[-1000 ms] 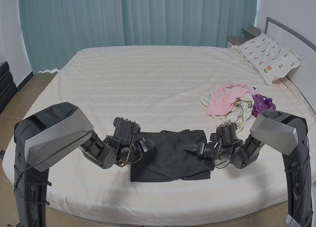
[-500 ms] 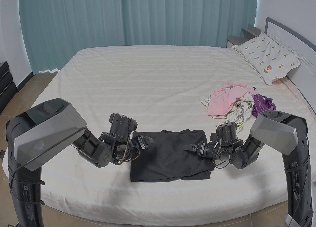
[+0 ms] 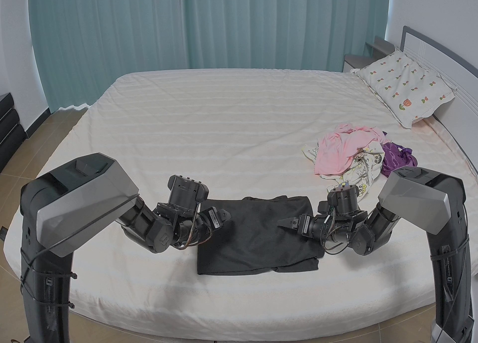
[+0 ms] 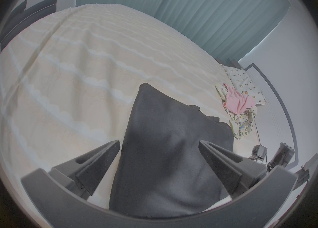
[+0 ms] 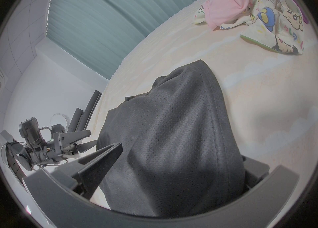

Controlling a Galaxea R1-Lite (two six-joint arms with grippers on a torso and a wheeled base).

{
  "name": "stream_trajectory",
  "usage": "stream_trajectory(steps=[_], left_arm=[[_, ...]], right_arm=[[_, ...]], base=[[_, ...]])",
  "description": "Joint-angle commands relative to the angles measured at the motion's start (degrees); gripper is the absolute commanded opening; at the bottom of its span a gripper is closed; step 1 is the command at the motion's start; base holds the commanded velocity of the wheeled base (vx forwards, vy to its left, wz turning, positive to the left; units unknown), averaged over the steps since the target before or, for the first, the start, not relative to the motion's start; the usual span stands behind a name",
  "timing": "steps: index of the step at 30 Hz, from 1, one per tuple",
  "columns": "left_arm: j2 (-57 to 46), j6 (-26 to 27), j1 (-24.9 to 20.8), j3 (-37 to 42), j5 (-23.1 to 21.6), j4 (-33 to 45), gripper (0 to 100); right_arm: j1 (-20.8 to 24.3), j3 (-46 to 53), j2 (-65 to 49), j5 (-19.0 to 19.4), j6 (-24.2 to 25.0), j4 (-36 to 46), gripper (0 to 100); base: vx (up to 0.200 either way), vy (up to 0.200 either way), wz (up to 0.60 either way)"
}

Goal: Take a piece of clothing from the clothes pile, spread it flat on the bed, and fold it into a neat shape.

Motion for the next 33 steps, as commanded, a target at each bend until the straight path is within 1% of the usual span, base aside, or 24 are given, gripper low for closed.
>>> stream_trajectory(steps=[1,3,5,13,18,28,29,30,33], left_arm=[[5.10,1.35,0.26,-3.20,0.35,0.12,100],[5.54,3.11,0.26,-3.55,0.52,0.03,100],[5.54,3.38,0.18,-3.64,0.52,-0.06,100],[5.19,3.11,-0.61,-3.29,0.35,-0.23,100],[3.26,3.02,-0.97,-2.93,0.17,-0.23,100],[3.61,3.02,-1.76,-2.93,0.00,-0.23,100],[3.61,3.02,-1.76,-2.93,0.00,-0.23,100],[3.61,3.02,-1.76,-2.93,0.00,-0.23,0],[3.26,3.02,-1.76,-2.67,0.17,-0.23,0]], right_arm=[[0.03,-0.17,0.01,0.01,0.01,0.12,100],[0.03,-0.26,0.09,0.01,0.01,0.04,100],[0.03,-0.26,0.09,0.01,0.01,0.04,100],[0.21,-0.34,0.09,0.01,0.01,-0.23,100],[0.29,-0.43,0.09,0.09,0.01,-0.31,100],[0.38,-1.13,0.09,0.01,0.01,0.21,100],[0.47,-1.22,0.09,0.01,0.10,0.21,0],[0.47,-1.22,0.09,0.01,0.10,0.21,0],[0.47,-1.22,0.01,0.01,0.10,-0.14,0]], base=[[0.000,0.000,0.00],[0.000,0.000,0.00],[0.000,0.000,0.00],[0.000,0.000,0.00],[0.000,0.000,0.00],[0.000,0.000,0.00],[0.000,0.000,0.00],[0.000,0.000,0.00],[0.000,0.000,0.00]])
